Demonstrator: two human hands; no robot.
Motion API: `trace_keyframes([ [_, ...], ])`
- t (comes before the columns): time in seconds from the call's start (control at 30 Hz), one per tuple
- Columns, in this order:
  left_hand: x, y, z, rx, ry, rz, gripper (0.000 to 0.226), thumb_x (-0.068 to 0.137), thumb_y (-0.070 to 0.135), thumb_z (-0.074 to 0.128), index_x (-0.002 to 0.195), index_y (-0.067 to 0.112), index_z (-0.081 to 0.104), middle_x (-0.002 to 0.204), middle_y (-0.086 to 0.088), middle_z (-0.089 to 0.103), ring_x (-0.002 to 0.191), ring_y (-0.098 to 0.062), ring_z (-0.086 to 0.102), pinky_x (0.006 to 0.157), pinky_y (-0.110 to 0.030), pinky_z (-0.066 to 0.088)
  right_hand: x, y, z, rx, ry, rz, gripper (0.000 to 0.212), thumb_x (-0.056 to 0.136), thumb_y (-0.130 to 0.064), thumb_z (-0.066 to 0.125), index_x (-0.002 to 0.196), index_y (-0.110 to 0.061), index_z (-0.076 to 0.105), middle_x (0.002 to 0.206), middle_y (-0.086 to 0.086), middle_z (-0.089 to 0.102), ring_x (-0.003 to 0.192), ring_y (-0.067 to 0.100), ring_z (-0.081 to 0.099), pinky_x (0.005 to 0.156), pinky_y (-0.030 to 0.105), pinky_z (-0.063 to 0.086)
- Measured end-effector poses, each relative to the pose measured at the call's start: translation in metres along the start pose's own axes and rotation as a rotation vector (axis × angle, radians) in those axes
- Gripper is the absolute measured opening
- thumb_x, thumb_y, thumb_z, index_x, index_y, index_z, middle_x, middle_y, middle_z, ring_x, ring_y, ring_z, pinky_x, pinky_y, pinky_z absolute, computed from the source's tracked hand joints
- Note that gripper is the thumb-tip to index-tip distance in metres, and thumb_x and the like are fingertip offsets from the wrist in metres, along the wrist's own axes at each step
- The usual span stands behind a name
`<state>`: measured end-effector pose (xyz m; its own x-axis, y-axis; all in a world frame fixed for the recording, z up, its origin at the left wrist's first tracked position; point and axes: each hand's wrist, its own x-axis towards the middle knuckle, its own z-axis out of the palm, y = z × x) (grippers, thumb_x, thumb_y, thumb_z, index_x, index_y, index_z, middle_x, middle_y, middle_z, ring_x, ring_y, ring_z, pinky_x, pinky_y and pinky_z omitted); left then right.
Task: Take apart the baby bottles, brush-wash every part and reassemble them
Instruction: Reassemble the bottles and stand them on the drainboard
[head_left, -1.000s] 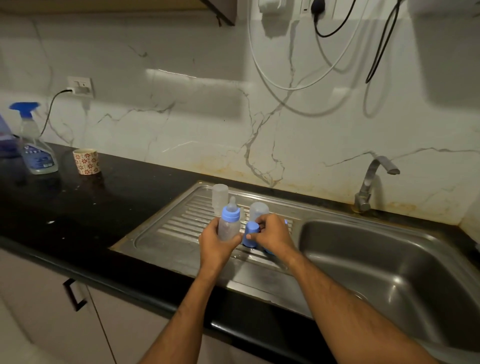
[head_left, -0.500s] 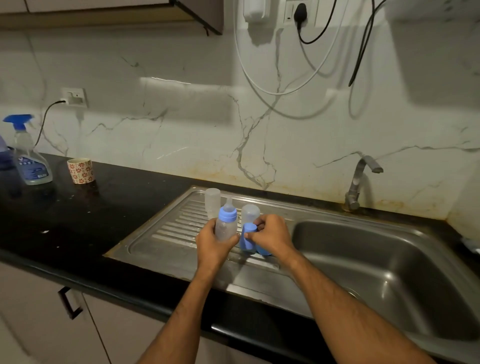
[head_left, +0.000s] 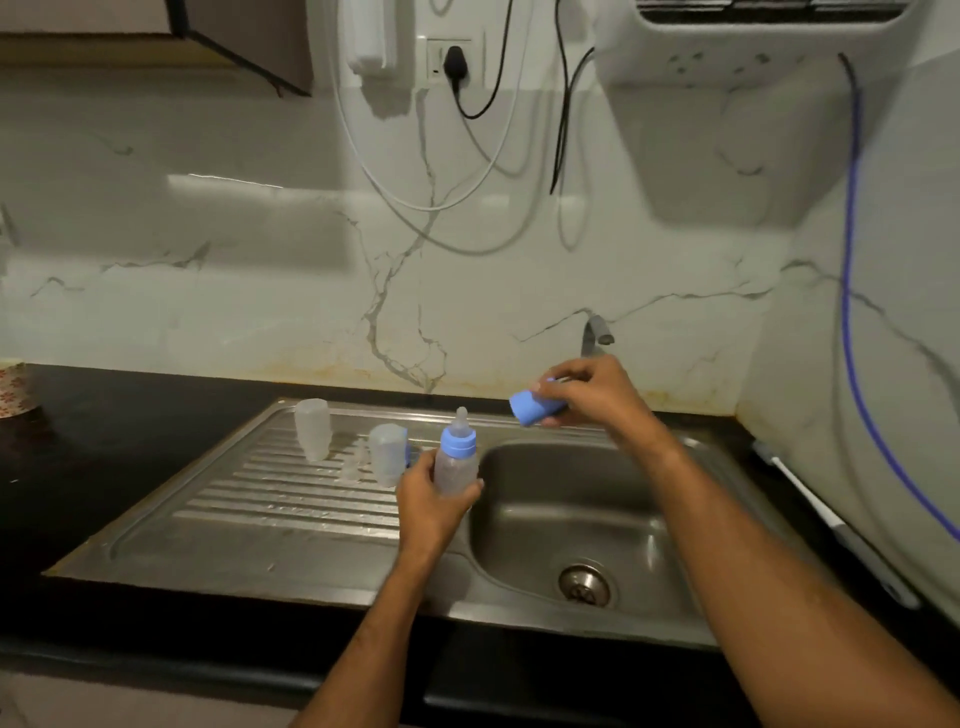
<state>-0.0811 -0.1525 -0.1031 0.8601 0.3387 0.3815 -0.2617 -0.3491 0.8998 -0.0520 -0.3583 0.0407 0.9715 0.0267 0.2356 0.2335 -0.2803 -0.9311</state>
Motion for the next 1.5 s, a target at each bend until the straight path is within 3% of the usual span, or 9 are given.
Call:
trace_keyframes([
  [0.2, -0.02, 0.021, 0.054, -0.018, -0.115, -0.035, 0.042, 0.075, 0.017, 0.088, 0.104, 0.025, 0.059, 0.096, 0.009, 0.063, 0.085, -0.003, 0.059, 0.069, -0.012, 0.043, -0.012, 0.021, -0.074, 0.387, 0.075, 0.162, 0.015, 0.095, -0.001, 0.066, 0.103, 0.01, 0.067, 0.094, 0.019, 0.071, 0.08, 0.032, 0.074, 0.063, 0.03, 0.062],
  [0.33, -0.026, 0.026, 0.071, 0.021, -0.147, -0.029, 0.046, 0.075, 0.019, 0.087, 0.111, 0.021, 0.059, 0.096, 0.011, 0.061, 0.081, 0.003, 0.056, 0.064, -0.007, 0.039, -0.039, 0.097, -0.075, -0.682, 0.158, 0.434, 0.01, 0.086, -0.009, 0.074, 0.085, -0.003, 0.066, 0.079, 0.01, 0.067, 0.062, 0.016, 0.06, 0.052, 0.024, 0.052],
  [0.5, -0.029, 0.027, 0.084, 0.036, -0.174, 0.0, 0.045, 0.075, 0.021, 0.088, 0.108, 0.026, 0.058, 0.096, 0.01, 0.063, 0.087, -0.006, 0.062, 0.07, -0.015, 0.045, -0.043, 0.12, -0.082, -0.724, 0.137, 0.52, 0.021, 0.079, -0.009, 0.083, 0.082, -0.005, 0.062, 0.082, 0.016, 0.07, 0.056, 0.025, 0.07, 0.046, 0.029, 0.059],
  [0.67, -0.038, 0.025, 0.09, 0.03, -0.214, 0.007, 0.044, 0.077, 0.016, 0.086, 0.107, 0.027, 0.055, 0.093, 0.014, 0.06, 0.082, 0.004, 0.057, 0.066, -0.008, 0.042, -0.033, 0.112, -0.089, -0.611, 0.065, 0.419, 0.019, 0.08, -0.006, 0.083, 0.096, -0.002, 0.073, 0.092, 0.021, 0.073, 0.07, 0.033, 0.075, 0.067, 0.044, 0.065],
  [0.8, -0.04, 0.033, 0.093, 0.012, -0.207, 0.026, 0.04, 0.076, 0.012, 0.086, 0.104, 0.024, 0.058, 0.088, 0.016, 0.061, 0.079, 0.002, 0.059, 0.062, -0.005, 0.045, -0.033, 0.088, -0.098, -0.469, 0.065, 0.264, 0.027, 0.079, 0.002, 0.082, 0.104, -0.005, 0.075, 0.103, 0.015, 0.067, 0.089, 0.028, 0.068, 0.064, 0.033, 0.063],
  [0.93, -0.04, 0.041, 0.096, 0.003, -0.213, 0.059, 0.04, 0.076, 0.013, 0.086, 0.103, 0.025, 0.06, 0.088, 0.017, 0.061, 0.079, 0.004, 0.059, 0.066, -0.009, 0.046, -0.028, 0.041, -0.098, -0.504, 0.101, -0.045, 0.046, 0.074, -0.002, 0.087, 0.117, -0.006, 0.074, 0.112, 0.009, 0.072, 0.103, 0.021, 0.067, 0.088, 0.03, 0.055],
  [1.07, -0.04, 0.039, 0.101, -0.002, -0.192, 0.075, 0.039, 0.073, 0.011, 0.086, 0.102, 0.023, 0.064, 0.087, 0.011, 0.066, 0.078, -0.003, 0.063, 0.063, -0.009, 0.048, -0.022, 0.005, -0.085, -0.559, -0.012, -0.258, 0.046, 0.075, -0.003, 0.086, 0.119, -0.011, 0.074, 0.112, 0.003, 0.074, 0.104, 0.018, 0.068, 0.092, 0.027, 0.053],
  [1.2, -0.037, 0.041, 0.103, -0.01, -0.201, 0.077, 0.038, 0.073, 0.012, 0.086, 0.105, 0.018, 0.067, 0.09, 0.004, 0.069, 0.081, -0.008, 0.066, 0.064, -0.016, 0.051, -0.014, -0.004, -0.067, -0.744, -0.156, -0.286, 0.05, 0.078, -0.007, 0.086, 0.126, -0.014, 0.071, 0.12, 0.001, 0.072, 0.109, 0.015, 0.065, 0.097, 0.028, 0.052],
  [1.5, -0.031, 0.053, 0.093, -0.035, -0.2, 0.051, 0.047, 0.074, 0.009, 0.085, 0.108, 0.026, 0.058, 0.094, 0.007, 0.064, 0.08, 0.001, 0.059, 0.063, -0.008, 0.043, -0.011, -0.008, -0.044, -0.814, -0.211, -0.313, 0.05, 0.08, -0.006, 0.085, 0.128, -0.011, 0.071, 0.125, 0.007, 0.071, 0.111, 0.02, 0.065, 0.1, 0.036, 0.054],
])
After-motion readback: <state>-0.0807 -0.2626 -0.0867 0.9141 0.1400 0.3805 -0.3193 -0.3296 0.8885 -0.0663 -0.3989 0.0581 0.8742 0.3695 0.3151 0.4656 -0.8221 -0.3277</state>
